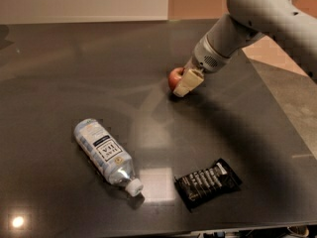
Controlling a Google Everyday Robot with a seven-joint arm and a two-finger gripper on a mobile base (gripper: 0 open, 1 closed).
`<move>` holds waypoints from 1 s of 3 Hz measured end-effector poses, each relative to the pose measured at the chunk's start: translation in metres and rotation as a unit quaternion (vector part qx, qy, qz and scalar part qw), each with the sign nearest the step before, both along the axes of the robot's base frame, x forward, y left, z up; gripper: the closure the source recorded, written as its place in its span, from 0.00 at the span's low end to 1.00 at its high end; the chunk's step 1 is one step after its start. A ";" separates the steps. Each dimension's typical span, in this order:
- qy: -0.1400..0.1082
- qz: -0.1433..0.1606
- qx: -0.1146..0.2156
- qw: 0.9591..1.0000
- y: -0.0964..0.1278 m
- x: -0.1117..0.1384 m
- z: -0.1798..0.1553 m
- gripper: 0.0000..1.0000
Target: Move apple near blue plastic bottle
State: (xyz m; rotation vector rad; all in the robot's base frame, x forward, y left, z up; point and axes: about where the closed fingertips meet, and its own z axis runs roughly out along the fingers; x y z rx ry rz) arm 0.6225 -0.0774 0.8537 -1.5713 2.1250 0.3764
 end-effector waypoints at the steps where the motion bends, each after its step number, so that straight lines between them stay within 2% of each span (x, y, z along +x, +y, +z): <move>1: 0.005 0.044 0.025 0.999 0.017 -0.029 0.016 0.91; 2: 0.011 0.102 0.047 0.994 0.043 -0.064 0.028 1.00; 3: 0.016 0.151 0.052 0.987 0.067 -0.092 0.027 1.00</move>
Offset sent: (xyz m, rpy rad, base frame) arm -0.1101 0.0712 0.0445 0.1470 0.0317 0.3476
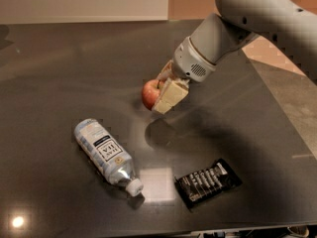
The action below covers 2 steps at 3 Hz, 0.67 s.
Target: Move apple near blue plastic bottle
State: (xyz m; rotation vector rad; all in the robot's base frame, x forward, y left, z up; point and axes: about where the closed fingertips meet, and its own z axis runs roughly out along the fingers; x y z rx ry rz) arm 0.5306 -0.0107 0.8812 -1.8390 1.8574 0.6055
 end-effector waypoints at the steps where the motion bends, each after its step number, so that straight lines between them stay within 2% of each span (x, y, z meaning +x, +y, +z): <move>1: -0.003 0.047 -0.003 0.999 0.019 -0.024 -0.008 1.00; 2: -0.011 0.090 -0.005 0.996 0.030 -0.044 -0.015 1.00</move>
Offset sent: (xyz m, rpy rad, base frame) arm -0.0682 0.0407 -0.0224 -0.0165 -0.0492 0.2867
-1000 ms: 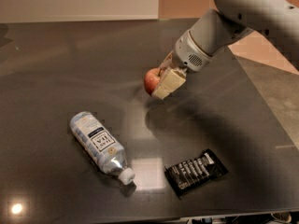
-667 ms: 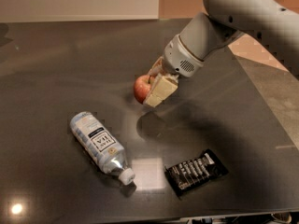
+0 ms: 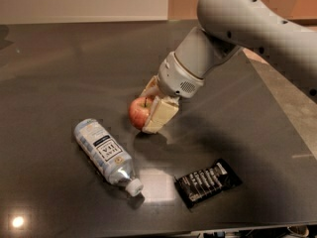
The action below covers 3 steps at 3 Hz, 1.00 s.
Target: Move apple near blue plastic bottle
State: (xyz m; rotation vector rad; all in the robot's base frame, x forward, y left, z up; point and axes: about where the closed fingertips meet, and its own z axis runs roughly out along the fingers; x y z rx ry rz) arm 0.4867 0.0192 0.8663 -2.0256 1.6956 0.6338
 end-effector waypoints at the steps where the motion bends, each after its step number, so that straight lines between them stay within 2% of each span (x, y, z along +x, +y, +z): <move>1: -0.010 0.037 -0.004 0.999 0.009 -0.015 -0.005 1.00; 2: -0.013 0.061 -0.006 0.998 0.014 -0.024 -0.010 1.00; 3: -0.013 0.078 -0.012 0.997 0.017 -0.030 -0.015 0.81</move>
Offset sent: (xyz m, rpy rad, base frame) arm -0.0326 0.0177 -0.0172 -0.0141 -0.0292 0.1725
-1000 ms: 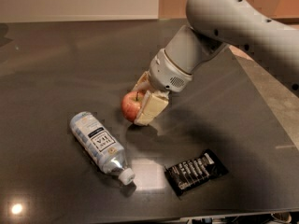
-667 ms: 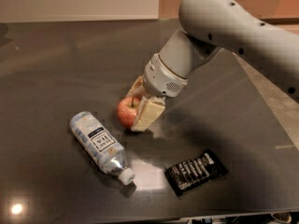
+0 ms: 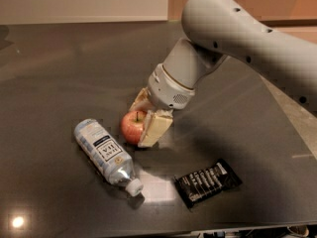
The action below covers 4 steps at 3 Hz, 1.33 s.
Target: Move apple near blue plastic bottle
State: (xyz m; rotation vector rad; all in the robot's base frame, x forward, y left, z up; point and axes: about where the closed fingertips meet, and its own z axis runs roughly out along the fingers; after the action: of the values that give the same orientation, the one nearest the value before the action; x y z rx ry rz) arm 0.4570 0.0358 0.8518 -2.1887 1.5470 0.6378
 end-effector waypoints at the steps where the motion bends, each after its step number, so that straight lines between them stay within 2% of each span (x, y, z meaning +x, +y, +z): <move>1: -0.001 0.009 -0.004 1.000 0.002 -0.002 -0.003 0.59; 3: -0.001 0.013 -0.006 1.000 0.003 -0.004 -0.005 0.12; 4: -0.002 0.013 -0.006 1.000 0.004 -0.004 -0.005 0.00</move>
Offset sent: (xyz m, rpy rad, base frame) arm -0.0014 0.0000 -0.0104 -0.0130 0.0051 0.0252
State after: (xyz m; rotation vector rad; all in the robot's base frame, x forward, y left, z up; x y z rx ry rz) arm 0.4525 0.0395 0.8471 -2.2221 1.5258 0.6324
